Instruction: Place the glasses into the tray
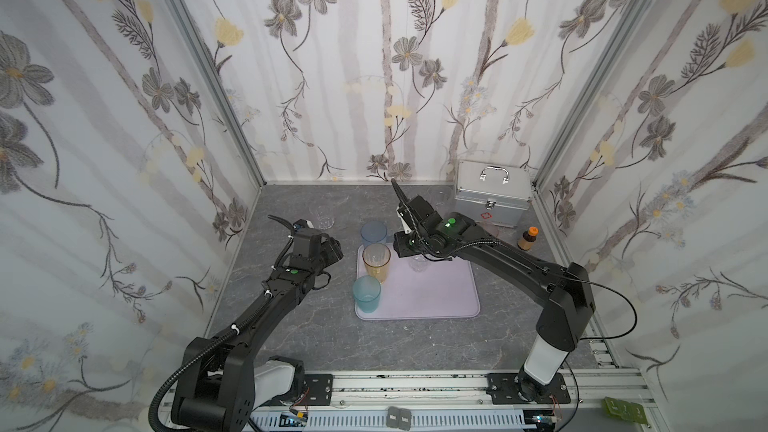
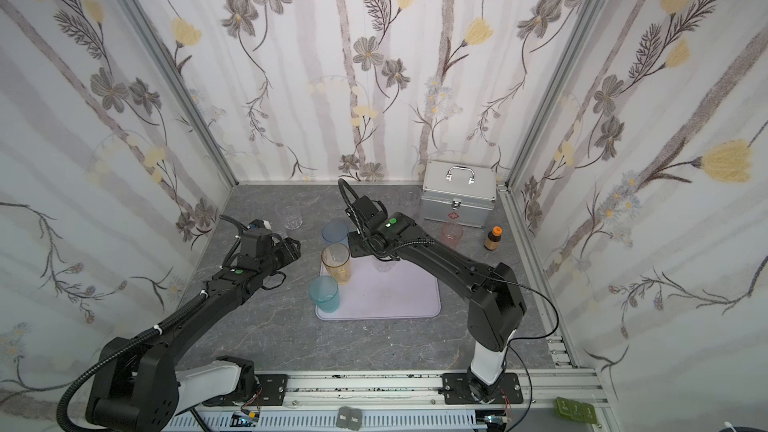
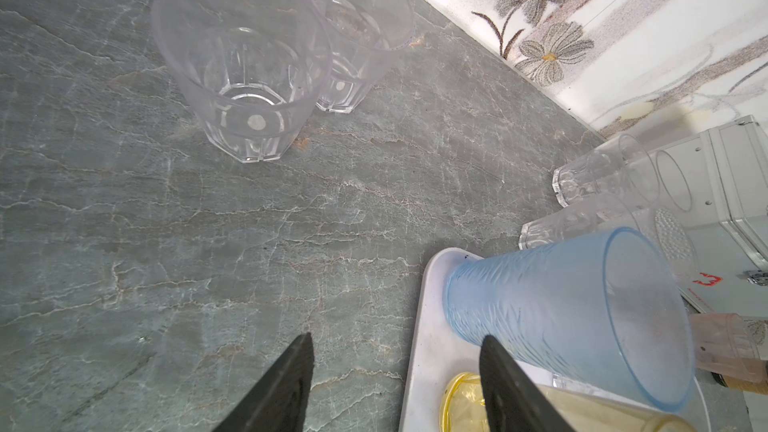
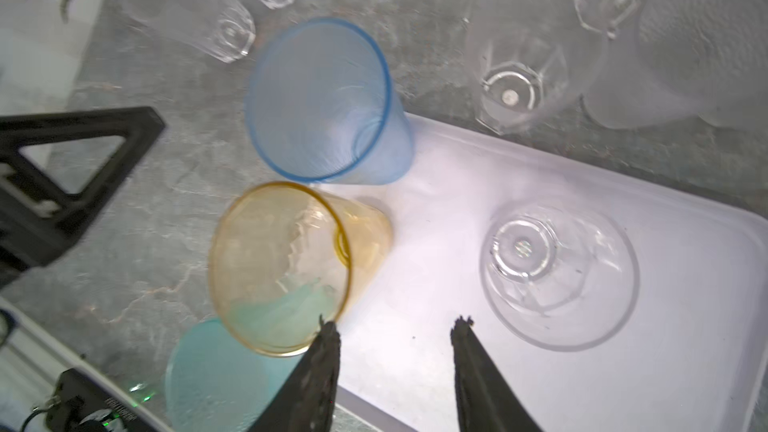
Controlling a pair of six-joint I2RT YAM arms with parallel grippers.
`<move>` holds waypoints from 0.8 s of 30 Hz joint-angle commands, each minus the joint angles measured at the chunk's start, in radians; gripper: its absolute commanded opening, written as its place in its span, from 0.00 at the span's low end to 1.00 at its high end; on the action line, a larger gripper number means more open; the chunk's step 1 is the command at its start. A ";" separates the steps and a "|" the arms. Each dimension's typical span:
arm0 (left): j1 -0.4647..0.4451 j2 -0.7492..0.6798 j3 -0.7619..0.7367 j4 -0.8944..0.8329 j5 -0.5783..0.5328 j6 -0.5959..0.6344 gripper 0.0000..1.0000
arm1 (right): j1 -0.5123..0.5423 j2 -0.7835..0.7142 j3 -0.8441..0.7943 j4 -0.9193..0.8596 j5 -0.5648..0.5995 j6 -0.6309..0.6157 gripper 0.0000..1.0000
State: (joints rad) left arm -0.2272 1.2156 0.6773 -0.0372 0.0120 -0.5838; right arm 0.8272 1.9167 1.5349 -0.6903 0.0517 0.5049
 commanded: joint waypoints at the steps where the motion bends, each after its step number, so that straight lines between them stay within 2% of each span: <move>1: -0.004 0.017 0.024 0.030 0.009 -0.003 0.66 | 0.001 0.003 -0.044 0.114 0.014 0.030 0.45; 14: -0.012 0.062 0.034 0.030 -0.004 0.010 0.66 | 0.040 0.108 -0.113 0.289 -0.097 0.091 0.44; 24: -0.012 0.067 0.049 0.031 -0.008 0.012 0.66 | 0.027 0.103 -0.086 0.251 -0.090 0.075 0.44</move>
State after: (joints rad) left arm -0.2386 1.2900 0.7158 -0.0265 0.0177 -0.5793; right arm 0.8627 2.0361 1.4315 -0.4454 -0.0525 0.5865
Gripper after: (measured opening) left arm 0.661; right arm 0.435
